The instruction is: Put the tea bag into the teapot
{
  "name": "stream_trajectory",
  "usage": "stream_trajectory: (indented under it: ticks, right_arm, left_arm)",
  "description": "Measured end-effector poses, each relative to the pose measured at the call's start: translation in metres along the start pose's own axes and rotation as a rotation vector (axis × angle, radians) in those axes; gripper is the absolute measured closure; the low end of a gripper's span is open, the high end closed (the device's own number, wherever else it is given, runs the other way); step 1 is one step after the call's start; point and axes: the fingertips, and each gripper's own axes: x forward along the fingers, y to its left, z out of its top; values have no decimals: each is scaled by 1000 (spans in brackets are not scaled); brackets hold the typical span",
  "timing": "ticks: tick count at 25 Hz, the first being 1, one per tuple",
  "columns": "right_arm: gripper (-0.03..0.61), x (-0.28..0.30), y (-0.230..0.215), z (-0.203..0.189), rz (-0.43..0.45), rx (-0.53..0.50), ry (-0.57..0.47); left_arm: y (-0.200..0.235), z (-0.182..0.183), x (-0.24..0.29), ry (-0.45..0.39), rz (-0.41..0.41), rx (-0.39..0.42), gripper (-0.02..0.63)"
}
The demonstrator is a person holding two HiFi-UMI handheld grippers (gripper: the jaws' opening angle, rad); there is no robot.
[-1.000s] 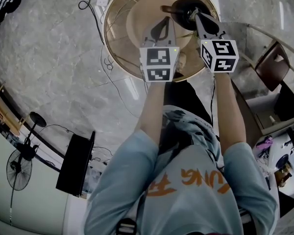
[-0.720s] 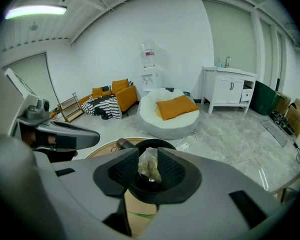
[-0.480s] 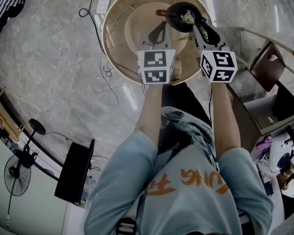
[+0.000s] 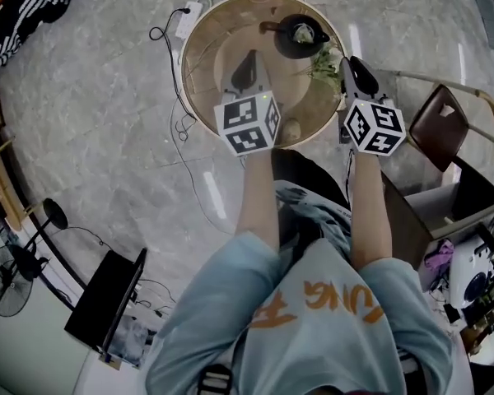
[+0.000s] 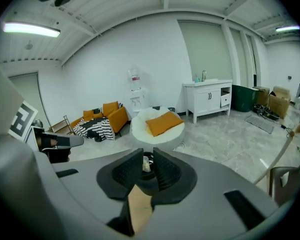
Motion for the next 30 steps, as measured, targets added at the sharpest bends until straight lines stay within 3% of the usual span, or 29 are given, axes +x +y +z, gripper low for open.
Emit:
stream_trajectory:
  ticks: [4,11,14,21,25,30]
  right_arm:
    - [566,-41,-1,20,9,29,-83]
    - [566,-98,21,60,160,38,-206]
    - [566,-114,31,86,208,-2,-257]
    - [566,-147,54,169,206,-127,-423]
    - [566,-164,72,200,186,-202,-496]
    - [566,-178,83,228,190,-258,-556]
  left_arm:
    - [-17,13,-46,-76,12,-22,589]
    - [-55,53,-98,-201,-14,47,589]
    - [-71,77,-114,-244,-36,93,589]
    - [-102,158,-161,-396,-56,225,589]
    - [-117,178,-174,-447,-76,278,589]
    - [-135,198,-178,-482,-91,280,589]
